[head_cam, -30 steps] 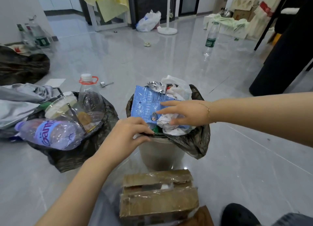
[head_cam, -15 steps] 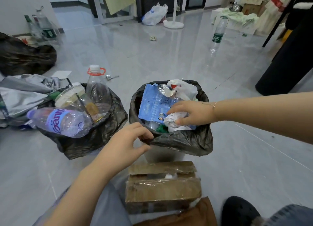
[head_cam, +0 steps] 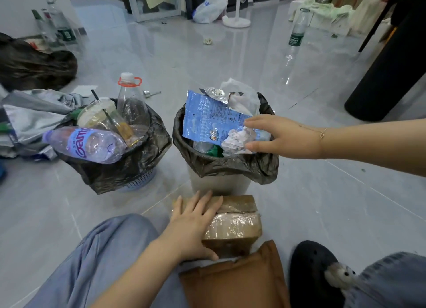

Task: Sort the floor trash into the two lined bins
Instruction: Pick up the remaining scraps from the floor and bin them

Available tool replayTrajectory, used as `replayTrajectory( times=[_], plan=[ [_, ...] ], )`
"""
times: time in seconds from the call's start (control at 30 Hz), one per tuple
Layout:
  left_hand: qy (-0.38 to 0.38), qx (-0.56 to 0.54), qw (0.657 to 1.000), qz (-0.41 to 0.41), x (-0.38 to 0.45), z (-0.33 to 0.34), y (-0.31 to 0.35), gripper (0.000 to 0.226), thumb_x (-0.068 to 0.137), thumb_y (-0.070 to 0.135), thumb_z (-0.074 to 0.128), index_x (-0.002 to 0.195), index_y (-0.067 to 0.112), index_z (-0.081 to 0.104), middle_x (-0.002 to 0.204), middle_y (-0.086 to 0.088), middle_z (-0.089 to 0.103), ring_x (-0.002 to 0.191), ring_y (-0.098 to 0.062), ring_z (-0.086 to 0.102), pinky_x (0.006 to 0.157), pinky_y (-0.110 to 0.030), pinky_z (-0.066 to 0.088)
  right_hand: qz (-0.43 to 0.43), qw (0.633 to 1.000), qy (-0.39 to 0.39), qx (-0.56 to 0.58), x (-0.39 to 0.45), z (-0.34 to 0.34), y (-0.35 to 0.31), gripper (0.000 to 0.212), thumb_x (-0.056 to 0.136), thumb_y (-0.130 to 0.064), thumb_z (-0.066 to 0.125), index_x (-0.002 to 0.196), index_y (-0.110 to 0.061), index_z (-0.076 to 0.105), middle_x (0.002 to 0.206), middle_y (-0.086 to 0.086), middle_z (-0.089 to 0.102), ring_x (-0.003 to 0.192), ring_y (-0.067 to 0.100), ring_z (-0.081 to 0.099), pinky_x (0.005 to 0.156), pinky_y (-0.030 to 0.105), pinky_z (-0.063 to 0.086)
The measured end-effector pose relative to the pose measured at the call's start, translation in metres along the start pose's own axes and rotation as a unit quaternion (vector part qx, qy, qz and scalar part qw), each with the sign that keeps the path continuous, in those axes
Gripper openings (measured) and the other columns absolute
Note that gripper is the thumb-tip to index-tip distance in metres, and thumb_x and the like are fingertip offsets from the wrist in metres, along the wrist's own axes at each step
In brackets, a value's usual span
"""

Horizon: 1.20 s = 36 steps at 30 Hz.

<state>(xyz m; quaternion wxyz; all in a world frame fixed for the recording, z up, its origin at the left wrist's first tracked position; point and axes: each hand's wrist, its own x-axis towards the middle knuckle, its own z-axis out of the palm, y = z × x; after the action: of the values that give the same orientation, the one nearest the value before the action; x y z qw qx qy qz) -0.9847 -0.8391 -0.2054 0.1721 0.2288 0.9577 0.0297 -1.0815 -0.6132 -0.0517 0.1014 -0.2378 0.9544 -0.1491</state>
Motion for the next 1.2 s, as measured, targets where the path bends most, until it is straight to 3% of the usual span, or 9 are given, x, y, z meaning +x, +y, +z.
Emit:
replayTrajectory(
  times=[0.1,0.23,0.37,0.53,0.7,0.87,0.97,1.07,1.2],
  plan=[
    [0.028,0.065,0.997,-0.007,0.007,0.003,0.007,0.126,0.067,0.062,0.072,0.151,0.03,-0.016,0.16,-0.004,-0.001,0.146,-0.03,0.004,0.117,-0.057,0.003,-0.004,1.0,0.004,0.011,-0.009,0.002,0.004,0.049,0.091,-0.037,0.059,0.136,-0.021,0.049,0.143,-0.006,0.044,0.132,0.007,0.037,0.101,0.013,0.024],
    [0.067,0.062,0.995,0.029,0.01,0.001,0.007,0.111,0.065,0.062,0.066,0.152,0.031,0.004,0.148,-0.005,0.027,0.132,-0.031,0.031,0.11,-0.046,0.024,-0.028,0.999,0.017,-0.002,-0.024,0.009,0.004,0.057,0.091,-0.032,0.061,0.143,-0.026,0.04,0.153,-0.009,0.029,0.14,0.006,0.024,0.107,0.013,0.015],
    [0.116,0.065,0.99,0.056,-0.001,-0.003,0.011,0.112,0.043,0.067,0.063,0.144,0.028,0.034,0.125,-0.003,0.054,0.107,-0.027,0.056,0.086,-0.043,0.047,-0.045,0.999,0.016,0.006,-0.029,0.008,0.001,0.061,0.091,-0.034,0.059,0.146,-0.03,0.034,0.156,-0.013,0.021,0.143,0.005,0.019,0.116,0.021,0.016],
    [0.208,0.071,0.972,0.089,-0.032,-0.04,0.013,0.108,0.053,0.076,0.058,0.146,0.028,0.033,0.126,-0.001,0.053,0.109,-0.025,0.055,0.087,-0.042,0.045,-0.069,0.997,0.015,0.028,-0.036,0.004,0.0,0.051,0.092,-0.031,0.058,0.14,-0.028,0.044,0.151,-0.017,0.031,0.138,-0.002,0.025,0.111,0.012,0.016],
    [0.171,0.009,0.981,0.086,-0.062,-0.098,0.017,0.117,0.053,0.079,0.058,0.15,0.039,0.006,0.143,0.01,0.034,0.127,-0.013,0.039,0.104,-0.035,0.036,-0.061,0.997,0.015,0.054,-0.043,-0.004,-0.004,0.037,0.094,-0.032,0.055,0.131,-0.031,0.054,0.139,-0.024,0.042,0.124,-0.013,0.034,0.094,-0.008,0.019],
    [0.168,-0.095,0.977,0.092,-0.06,-0.153,0.013,0.115,0.055,0.072,0.074,0.15,0.041,0.016,0.14,0.019,0.04,0.125,-0.003,0.041,0.106,-0.025,0.034,0.065,0.953,-0.014,0.295,-0.037,-0.032,-0.011,0.032,0.098,-0.039,0.044,0.114,-0.023,0.067,0.114,-0.007,0.067,0.098,0.006,0.062,0.076,0.009,0.049],
    [0.124,-0.315,0.939,0.06,-0.058,-0.186,-0.003,0.088,0.06,0.048,0.085,0.135,0.049,0.038,0.118,0.025,0.06,0.107,0.007,0.058,0.094,-0.019,0.047,0.094,0.893,-0.088,0.431,-0.03,-0.059,-0.005,0.064,0.091,-0.058,0.038,0.128,-0.009,0.056,0.129,0.016,0.059,0.113,0.036,0.058,0.098,0.038,0.049],
    [0.086,-0.453,0.885,0.057,-0.044,-0.213,-0.018,0.062,0.067,0.035,0.079,0.124,0.04,0.054,0.108,0.011,0.071,0.096,-0.01,0.07,0.076,-0.025,0.058,0.046,0.891,-0.103,0.439,-0.023,-0.069,-0.001,0.071,0.083,-0.07,0.039,0.131,-0.019,0.054,0.13,0.008,0.061,0.118,0.03,0.058,0.104,0.046,0.042],
    [0.082,-0.471,0.877,0.043,-0.007,-0.243,-0.031,0.053,0.073,0.027,0.076,0.122,0.028,0.058,0.102,-0.003,0.074,0.082,-0.019,0.073,0.062,-0.025,0.057,0.058,0.881,-0.062,0.465,0.001,-0.075,0.006,0.074,0.072,-0.074,0.051,0.127,-0.025,0.057,0.126,0.004,0.063,0.116,0.025,0.061,0.098,0.044,0.046]
  ],
)
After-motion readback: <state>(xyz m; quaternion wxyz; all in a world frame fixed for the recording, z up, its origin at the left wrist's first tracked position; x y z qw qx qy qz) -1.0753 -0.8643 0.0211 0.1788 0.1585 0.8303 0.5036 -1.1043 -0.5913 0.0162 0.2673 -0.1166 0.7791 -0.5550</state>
